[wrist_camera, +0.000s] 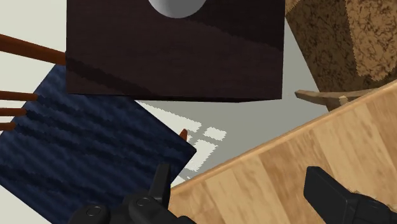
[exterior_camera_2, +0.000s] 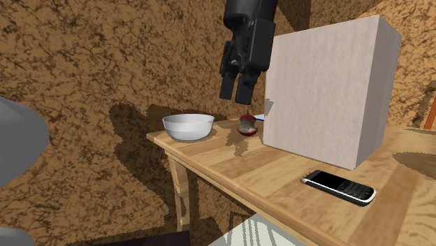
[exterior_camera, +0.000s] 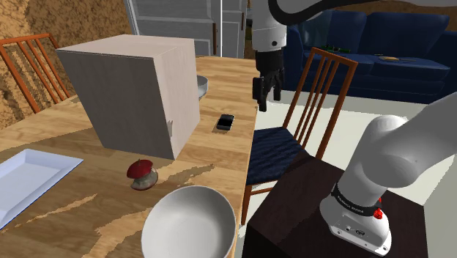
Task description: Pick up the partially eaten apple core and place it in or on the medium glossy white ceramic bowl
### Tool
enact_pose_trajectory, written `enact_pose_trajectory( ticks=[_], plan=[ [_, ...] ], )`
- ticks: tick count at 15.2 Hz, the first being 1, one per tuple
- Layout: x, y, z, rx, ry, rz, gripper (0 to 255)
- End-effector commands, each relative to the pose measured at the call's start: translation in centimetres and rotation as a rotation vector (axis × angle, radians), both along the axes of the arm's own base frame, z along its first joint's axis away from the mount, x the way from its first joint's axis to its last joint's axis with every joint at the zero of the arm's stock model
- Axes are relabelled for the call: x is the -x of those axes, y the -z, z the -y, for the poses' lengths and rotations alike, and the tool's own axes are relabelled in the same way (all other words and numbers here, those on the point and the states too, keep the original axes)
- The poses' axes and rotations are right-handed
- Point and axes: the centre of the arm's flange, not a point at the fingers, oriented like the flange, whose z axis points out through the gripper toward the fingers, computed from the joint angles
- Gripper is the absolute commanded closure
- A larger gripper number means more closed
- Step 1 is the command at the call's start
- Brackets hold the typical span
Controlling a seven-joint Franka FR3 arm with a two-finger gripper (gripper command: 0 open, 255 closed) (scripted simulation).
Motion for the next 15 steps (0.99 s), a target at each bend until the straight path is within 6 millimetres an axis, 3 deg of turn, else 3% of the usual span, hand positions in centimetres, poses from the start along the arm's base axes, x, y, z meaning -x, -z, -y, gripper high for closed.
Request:
enact_pose_trajectory(
  ticks=[1,15],
  plan=[
    [-1.6,0.5,-2.0,-0.006,-0.01,-0.004,0],
    [-11.1,3.6,-17.5,-0.04,-0.078,-0.033,0]
  ],
)
